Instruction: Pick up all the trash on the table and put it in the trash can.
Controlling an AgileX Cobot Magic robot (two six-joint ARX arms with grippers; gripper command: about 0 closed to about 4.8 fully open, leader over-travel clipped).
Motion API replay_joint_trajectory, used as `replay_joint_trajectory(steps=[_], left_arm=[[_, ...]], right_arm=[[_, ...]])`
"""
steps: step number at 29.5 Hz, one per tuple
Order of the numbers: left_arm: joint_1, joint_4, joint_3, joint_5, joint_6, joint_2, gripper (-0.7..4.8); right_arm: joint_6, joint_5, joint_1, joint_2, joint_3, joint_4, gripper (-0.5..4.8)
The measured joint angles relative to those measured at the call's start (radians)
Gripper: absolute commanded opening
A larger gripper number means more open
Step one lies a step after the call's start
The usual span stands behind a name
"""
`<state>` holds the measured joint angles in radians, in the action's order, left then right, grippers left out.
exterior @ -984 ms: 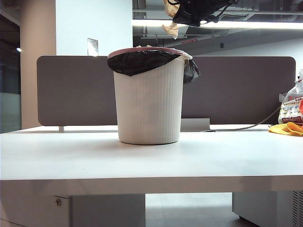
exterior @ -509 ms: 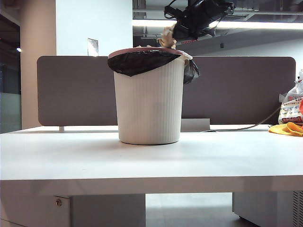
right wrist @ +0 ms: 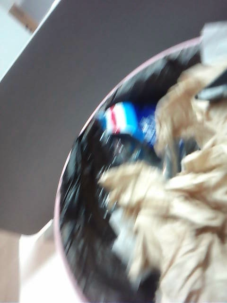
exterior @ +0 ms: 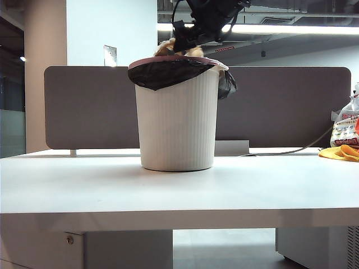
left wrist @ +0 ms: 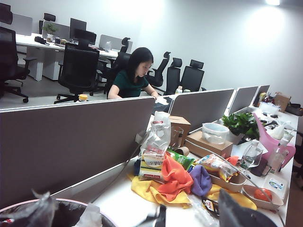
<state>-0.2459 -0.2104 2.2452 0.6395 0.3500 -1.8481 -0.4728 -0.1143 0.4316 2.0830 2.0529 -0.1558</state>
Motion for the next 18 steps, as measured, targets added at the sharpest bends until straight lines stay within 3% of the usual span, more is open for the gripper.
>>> replay_joint_trajectory(steps=[3, 8, 14, 18], left_arm=[[0.001, -0.024, 0.0, 0.0, -0.005, 0.001, 4.79], [0.0, -0.109, 0.0, -0.016, -0.099, 0.0, 4.79], [0.009, -0.224, 0.0, -0.219, -0.29, 0.0, 4.79], [0.023, -0.264, 0.0, -0.334, -0.351, -0.008, 4.79]], right_arm=[[-0.016, 0.022, -0.016, 0.0, 0.0, 0.009, 4.43], [0.006, -0.012, -0.012, -0.016, 0.0, 0.007, 4.43], [0.085, -0.192, -0.013, -0.062, 0.052, 0.007, 4.43], [0.157, -0.256, -0.021, -0.063, 0.087, -0.049, 4.43]])
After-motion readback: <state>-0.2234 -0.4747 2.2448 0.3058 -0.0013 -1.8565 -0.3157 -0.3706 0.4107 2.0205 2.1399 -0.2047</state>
